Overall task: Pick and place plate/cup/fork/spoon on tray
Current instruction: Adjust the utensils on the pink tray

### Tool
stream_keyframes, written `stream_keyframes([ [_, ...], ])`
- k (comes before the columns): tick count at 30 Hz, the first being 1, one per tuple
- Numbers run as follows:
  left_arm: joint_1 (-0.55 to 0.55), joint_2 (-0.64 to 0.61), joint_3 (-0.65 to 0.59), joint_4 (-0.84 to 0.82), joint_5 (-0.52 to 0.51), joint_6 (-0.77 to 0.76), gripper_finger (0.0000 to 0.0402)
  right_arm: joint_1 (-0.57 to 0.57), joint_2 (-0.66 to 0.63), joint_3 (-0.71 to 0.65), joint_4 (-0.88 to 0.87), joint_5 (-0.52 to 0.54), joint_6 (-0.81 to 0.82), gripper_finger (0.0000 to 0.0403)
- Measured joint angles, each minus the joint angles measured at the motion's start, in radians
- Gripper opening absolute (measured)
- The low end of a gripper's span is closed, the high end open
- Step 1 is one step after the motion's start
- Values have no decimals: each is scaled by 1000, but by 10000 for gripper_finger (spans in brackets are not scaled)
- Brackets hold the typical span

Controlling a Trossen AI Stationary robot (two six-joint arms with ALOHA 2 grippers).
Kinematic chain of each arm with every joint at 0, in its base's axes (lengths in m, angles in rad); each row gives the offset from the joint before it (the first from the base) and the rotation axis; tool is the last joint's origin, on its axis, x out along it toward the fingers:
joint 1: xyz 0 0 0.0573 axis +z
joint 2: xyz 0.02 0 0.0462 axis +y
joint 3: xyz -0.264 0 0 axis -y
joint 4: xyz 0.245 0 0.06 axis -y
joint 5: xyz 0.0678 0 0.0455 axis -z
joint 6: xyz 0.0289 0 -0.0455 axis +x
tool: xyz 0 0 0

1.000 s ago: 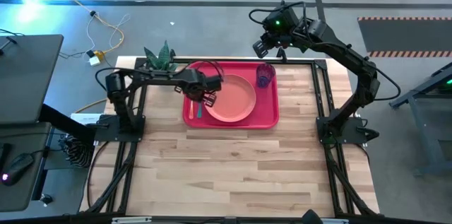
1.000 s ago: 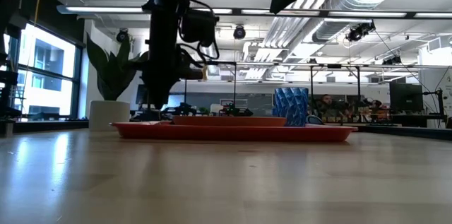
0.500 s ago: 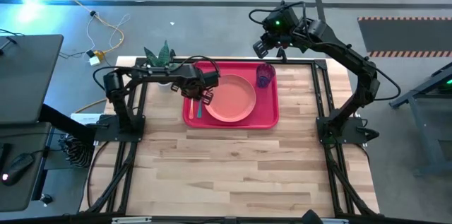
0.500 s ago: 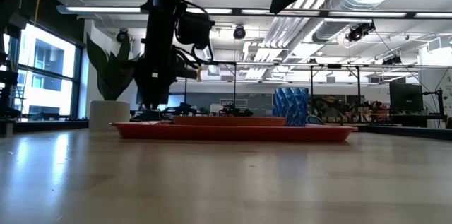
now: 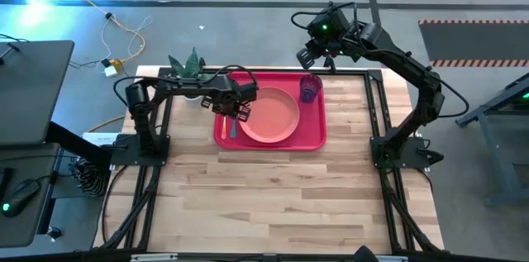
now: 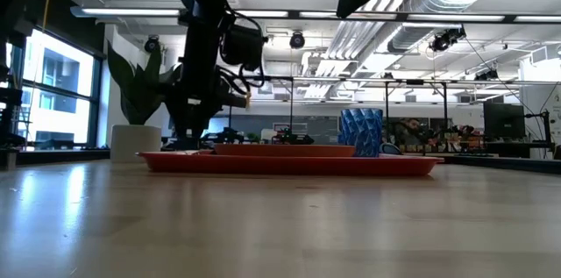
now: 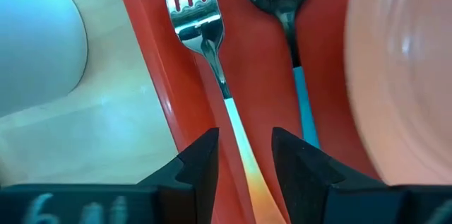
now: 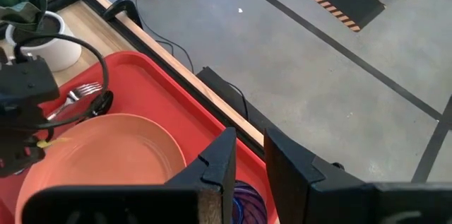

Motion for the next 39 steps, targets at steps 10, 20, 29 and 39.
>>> stream_keyframes([
  [10, 29, 11, 0, -1, -11, 6, 118, 0, 0, 0, -1, 0, 0, 67],
  [20, 37, 11, -81, 83, 36, 5, 117, 0, 0, 0, -1, -5, 0, 67],
  [29, 36, 10, -143, 137, 43, -12, 117, 0, 0, 0, 0, -5, 0, 67],
  [39, 34, 10, -144, 160, 41, -11, 111, 0, 0, 0, 1, -4, 0, 67],
])
